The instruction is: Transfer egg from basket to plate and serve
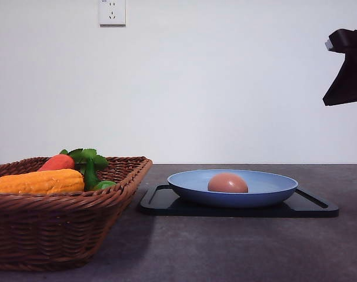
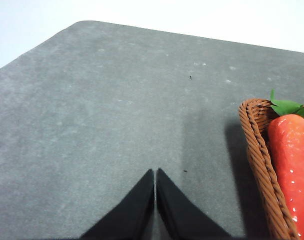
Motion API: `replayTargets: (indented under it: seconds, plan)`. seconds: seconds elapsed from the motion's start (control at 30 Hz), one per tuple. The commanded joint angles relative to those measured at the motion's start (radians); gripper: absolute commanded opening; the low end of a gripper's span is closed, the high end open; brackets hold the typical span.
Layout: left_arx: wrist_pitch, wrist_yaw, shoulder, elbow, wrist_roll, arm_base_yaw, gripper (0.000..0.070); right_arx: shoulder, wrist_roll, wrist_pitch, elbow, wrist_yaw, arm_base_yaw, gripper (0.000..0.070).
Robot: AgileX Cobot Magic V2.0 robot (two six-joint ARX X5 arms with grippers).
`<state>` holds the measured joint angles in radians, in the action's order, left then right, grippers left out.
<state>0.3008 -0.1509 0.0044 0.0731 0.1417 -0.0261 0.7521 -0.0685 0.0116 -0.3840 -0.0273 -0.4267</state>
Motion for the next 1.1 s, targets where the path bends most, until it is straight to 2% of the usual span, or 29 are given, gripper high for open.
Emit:
replayTargets:
  seconds: [0.0, 0.23, 0.37, 0.47, 0.7, 0.8, 0.93, 1.07]
  plan:
    - [0.013, 0.003, -0.002, -0.026, 0.003, 0.003, 0.0000, 0.003, -0.013, 0.011, -0.005, -0.003, -0.008, 0.0000]
    - [0.013, 0.003, -0.002, -0.026, 0.002, 0.003, 0.0000, -0.052, -0.005, -0.007, -0.005, -0.020, -0.008, 0.0000]
    - [0.013, 0.003, -0.002, -0.026, 0.002, 0.003, 0.0000, -0.208, 0.108, -0.010, 0.000, -0.110, -0.002, 0.0000]
    - [0.013, 0.003, -0.002, -0.026, 0.003, 0.003, 0.0000, -0.352, 0.151, -0.013, 0.014, -0.111, 0.037, 0.0000]
    - [0.013, 0.003, -0.002, -0.026, 0.003, 0.003, 0.0000, -0.643, 0.147, -0.013, 0.092, -0.106, 0.219, 0.0000]
    - [0.013, 0.003, -0.002, -0.026, 0.002, 0.003, 0.0000, -0.714, 0.141, -0.013, 0.148, -0.056, 0.297, 0.0000]
    - [0.013, 0.003, -0.002, -0.026, 0.003, 0.003, 0.0000, -0.748, 0.100, -0.013, 0.224, 0.015, 0.373, 0.0000]
    - [0.013, 0.003, -0.002, -0.026, 0.002, 0.003, 0.0000, -0.748, 0.071, -0.038, 0.280, 0.063, 0.411, 0.0000]
